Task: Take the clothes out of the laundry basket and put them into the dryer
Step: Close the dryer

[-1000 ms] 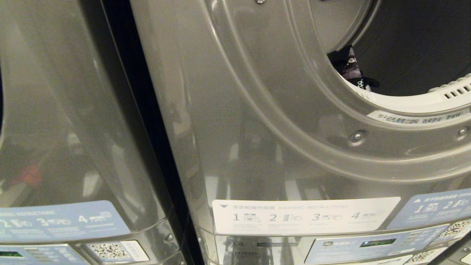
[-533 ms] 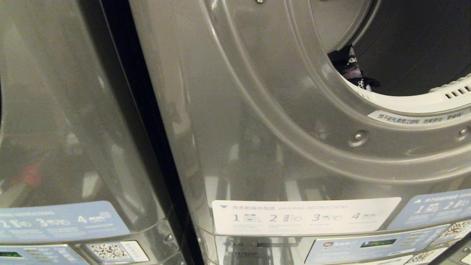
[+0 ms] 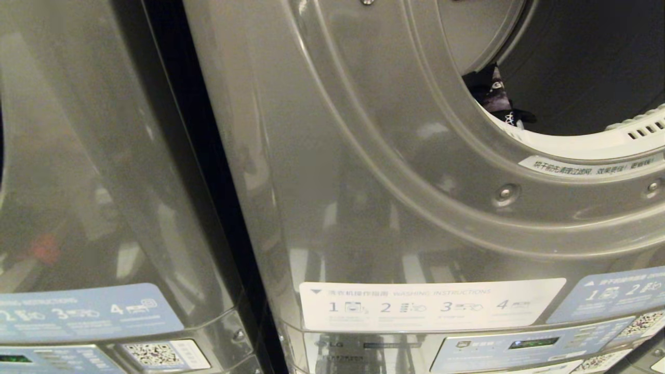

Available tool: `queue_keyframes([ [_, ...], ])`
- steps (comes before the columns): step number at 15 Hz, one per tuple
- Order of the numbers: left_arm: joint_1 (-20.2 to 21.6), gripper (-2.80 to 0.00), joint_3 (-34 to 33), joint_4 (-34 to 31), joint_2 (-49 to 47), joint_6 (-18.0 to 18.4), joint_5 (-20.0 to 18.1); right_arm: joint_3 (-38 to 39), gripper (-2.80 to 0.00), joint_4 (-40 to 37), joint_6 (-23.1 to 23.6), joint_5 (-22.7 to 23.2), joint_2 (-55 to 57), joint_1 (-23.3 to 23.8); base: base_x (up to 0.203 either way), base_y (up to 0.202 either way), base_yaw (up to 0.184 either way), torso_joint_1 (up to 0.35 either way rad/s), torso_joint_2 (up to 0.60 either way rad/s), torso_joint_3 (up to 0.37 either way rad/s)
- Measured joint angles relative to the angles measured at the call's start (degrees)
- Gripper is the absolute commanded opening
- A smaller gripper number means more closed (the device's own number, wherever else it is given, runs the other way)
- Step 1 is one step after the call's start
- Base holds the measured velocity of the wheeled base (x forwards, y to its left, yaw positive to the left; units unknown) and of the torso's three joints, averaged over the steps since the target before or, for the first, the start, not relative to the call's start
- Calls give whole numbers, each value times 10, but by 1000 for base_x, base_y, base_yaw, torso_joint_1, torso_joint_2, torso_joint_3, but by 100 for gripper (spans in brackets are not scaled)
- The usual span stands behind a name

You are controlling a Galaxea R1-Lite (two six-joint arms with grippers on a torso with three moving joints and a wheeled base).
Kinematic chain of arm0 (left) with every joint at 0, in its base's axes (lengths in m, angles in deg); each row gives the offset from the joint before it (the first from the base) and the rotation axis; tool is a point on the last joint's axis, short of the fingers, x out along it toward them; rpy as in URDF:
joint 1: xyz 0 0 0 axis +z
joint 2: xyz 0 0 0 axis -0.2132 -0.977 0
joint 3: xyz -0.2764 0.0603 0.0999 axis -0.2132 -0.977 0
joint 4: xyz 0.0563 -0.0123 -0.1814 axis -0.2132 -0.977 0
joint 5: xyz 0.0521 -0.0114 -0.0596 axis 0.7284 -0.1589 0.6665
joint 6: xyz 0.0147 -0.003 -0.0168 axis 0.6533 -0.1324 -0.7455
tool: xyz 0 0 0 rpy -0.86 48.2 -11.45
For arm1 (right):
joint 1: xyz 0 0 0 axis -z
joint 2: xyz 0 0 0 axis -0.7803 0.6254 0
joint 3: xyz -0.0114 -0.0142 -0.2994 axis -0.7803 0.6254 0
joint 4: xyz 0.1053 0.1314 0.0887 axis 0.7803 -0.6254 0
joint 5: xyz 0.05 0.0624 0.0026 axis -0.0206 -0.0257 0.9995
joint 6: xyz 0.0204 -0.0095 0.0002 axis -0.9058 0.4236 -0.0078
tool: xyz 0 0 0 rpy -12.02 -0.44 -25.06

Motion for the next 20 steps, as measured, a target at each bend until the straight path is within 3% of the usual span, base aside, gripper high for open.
queue_keyframes([
  [13, 0, -280, 0, 0, 0, 0, 0, 0, -280, -2, -4, -6, -4, 0, 0, 0, 0, 0, 0, 0],
  [20, 0, -280, 0, 0, 0, 0, 0, -1, -280, -3, -5, -6, -4, 0, -187, 0, 1, -2, 4, 1],
])
